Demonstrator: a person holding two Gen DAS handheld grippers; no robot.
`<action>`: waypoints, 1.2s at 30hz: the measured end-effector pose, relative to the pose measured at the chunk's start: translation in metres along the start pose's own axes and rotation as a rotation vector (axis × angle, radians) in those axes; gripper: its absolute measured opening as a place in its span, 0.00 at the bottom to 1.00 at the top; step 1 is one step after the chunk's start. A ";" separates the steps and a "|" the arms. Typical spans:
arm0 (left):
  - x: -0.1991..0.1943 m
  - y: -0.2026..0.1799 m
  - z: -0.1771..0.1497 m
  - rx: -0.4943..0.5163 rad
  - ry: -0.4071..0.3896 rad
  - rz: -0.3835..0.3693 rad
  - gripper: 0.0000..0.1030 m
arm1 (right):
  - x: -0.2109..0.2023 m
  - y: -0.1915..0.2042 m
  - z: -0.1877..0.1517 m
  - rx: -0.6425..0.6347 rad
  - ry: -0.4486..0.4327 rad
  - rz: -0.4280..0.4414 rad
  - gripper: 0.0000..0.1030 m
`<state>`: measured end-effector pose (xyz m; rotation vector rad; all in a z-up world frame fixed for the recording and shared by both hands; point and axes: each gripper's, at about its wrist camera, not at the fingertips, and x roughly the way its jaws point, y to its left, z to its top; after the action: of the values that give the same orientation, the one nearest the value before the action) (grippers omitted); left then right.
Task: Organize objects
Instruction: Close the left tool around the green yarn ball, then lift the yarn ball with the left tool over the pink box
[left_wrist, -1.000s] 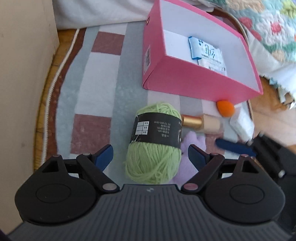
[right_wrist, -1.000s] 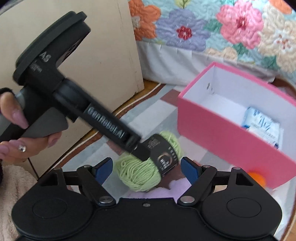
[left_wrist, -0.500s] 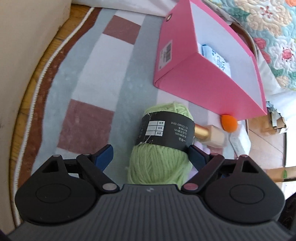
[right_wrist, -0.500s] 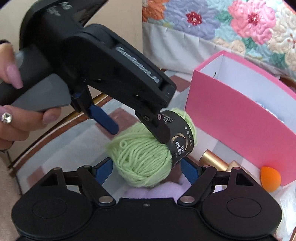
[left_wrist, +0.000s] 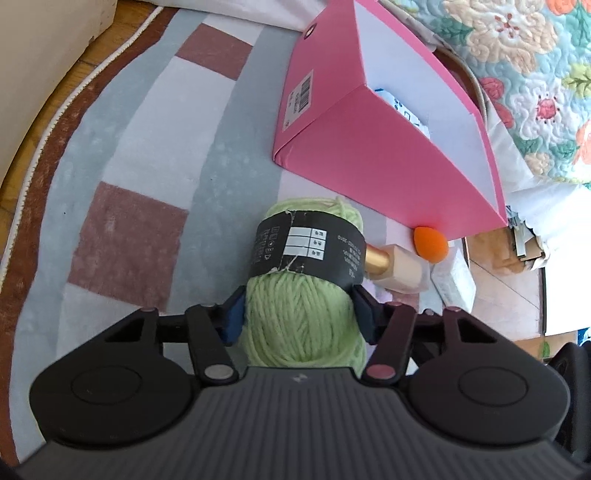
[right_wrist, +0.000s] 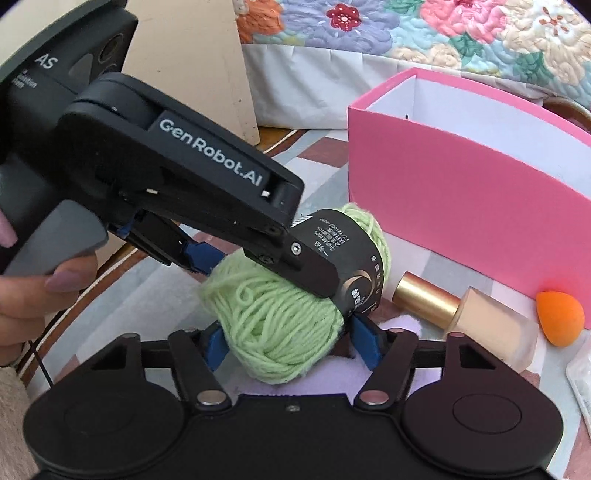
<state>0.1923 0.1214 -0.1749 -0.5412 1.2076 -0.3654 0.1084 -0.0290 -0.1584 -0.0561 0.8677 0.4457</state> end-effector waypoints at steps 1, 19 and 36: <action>-0.001 0.000 -0.001 -0.005 -0.003 -0.003 0.53 | -0.002 0.000 0.000 -0.003 0.000 0.005 0.61; -0.055 -0.058 -0.062 0.018 -0.023 0.077 0.51 | -0.077 0.007 -0.004 -0.086 0.062 0.142 0.56; -0.133 -0.165 -0.037 0.184 -0.070 0.089 0.52 | -0.172 -0.017 0.057 -0.049 -0.009 0.154 0.56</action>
<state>0.1172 0.0502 0.0138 -0.3378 1.1141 -0.3750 0.0599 -0.0925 0.0051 -0.0320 0.8553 0.6108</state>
